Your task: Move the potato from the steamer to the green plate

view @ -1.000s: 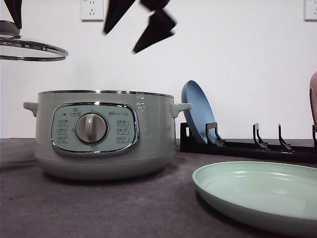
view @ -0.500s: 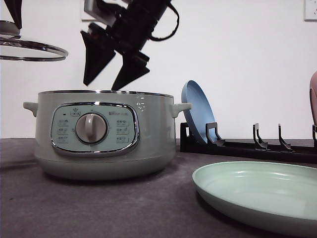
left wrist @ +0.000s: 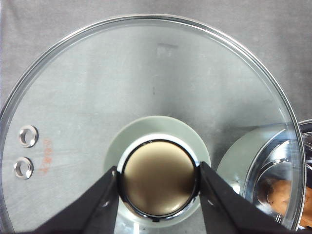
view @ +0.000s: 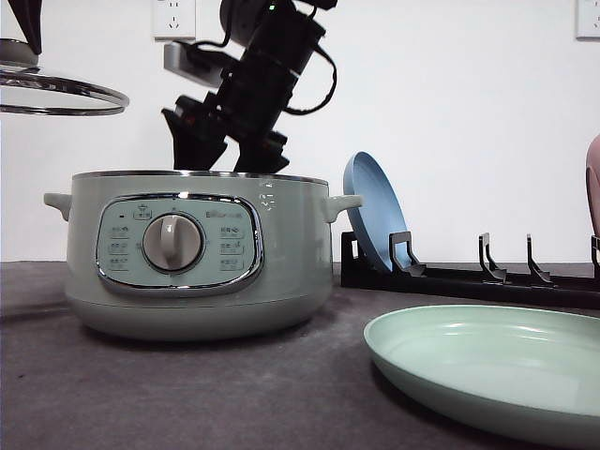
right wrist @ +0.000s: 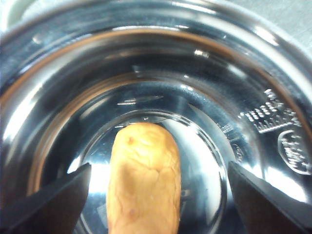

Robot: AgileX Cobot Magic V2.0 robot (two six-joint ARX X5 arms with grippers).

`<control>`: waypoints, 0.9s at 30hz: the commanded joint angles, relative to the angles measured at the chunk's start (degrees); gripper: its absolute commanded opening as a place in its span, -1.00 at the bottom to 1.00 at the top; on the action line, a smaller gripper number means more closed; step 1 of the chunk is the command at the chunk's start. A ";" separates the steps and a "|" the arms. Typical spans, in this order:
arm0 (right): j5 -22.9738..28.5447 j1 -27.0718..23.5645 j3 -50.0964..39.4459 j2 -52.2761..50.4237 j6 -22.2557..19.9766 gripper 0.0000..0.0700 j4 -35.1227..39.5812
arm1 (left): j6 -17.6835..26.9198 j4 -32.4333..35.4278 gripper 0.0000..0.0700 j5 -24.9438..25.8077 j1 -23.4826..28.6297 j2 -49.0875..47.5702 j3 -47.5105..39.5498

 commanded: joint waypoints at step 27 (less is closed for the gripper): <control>2.19 2.73 1.57 5.18 1.86 -0.53 -1.79 | -0.11 2.08 -1.00 -0.11 0.13 -0.52 2.80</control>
